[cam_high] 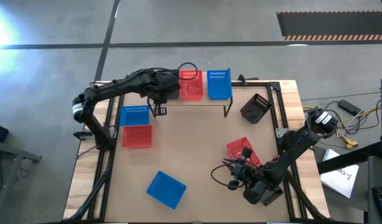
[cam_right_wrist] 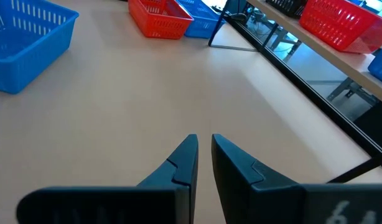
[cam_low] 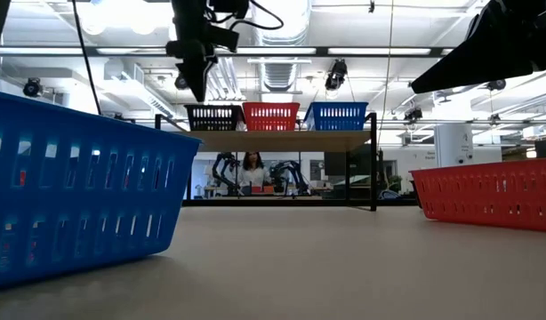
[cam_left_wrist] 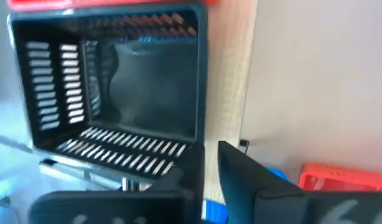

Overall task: Stack baskets on shelf by color
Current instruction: Put the bottom left black bin on the shelf, then stack the right red bin on the red bin on the shelf

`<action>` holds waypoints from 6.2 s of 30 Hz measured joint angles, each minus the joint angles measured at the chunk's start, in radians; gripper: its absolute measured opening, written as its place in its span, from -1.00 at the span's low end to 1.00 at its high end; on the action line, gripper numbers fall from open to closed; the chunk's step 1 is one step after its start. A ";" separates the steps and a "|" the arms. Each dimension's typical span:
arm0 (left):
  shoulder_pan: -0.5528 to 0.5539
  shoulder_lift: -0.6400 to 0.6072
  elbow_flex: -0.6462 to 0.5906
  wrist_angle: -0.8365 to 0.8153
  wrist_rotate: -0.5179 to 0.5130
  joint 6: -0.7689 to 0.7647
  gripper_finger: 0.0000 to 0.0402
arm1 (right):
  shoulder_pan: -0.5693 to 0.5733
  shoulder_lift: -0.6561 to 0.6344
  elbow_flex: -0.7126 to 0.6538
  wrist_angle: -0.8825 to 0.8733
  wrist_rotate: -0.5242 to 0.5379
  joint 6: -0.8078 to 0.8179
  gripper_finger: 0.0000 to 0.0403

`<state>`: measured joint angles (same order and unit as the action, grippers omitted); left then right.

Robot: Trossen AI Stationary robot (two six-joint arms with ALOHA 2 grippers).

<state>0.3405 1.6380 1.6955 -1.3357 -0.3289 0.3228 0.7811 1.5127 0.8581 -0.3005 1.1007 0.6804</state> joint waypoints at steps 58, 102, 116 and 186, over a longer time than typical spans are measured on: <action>0.016 -0.037 -0.096 0.087 -0.037 0.004 -0.80 | 0.000 0.000 0.000 0.003 0.000 0.000 -0.81; -0.695 -0.426 -0.933 1.339 -0.048 -0.448 -0.32 | 0.002 -0.143 0.084 -0.564 -0.815 0.023 -0.19; -0.701 -0.380 -1.004 1.546 -0.054 -0.444 -0.32 | -0.122 -0.077 0.084 -0.626 -0.845 -0.027 -0.69; -0.827 -0.377 -1.050 1.507 -0.309 -0.472 -0.32 | -0.954 0.469 1.360 -0.746 -0.552 -1.160 -0.74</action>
<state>-0.4862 1.2610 0.6453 0.1713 -0.6376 -0.1493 -0.1729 1.9816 2.2177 -1.0462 0.5488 -0.4791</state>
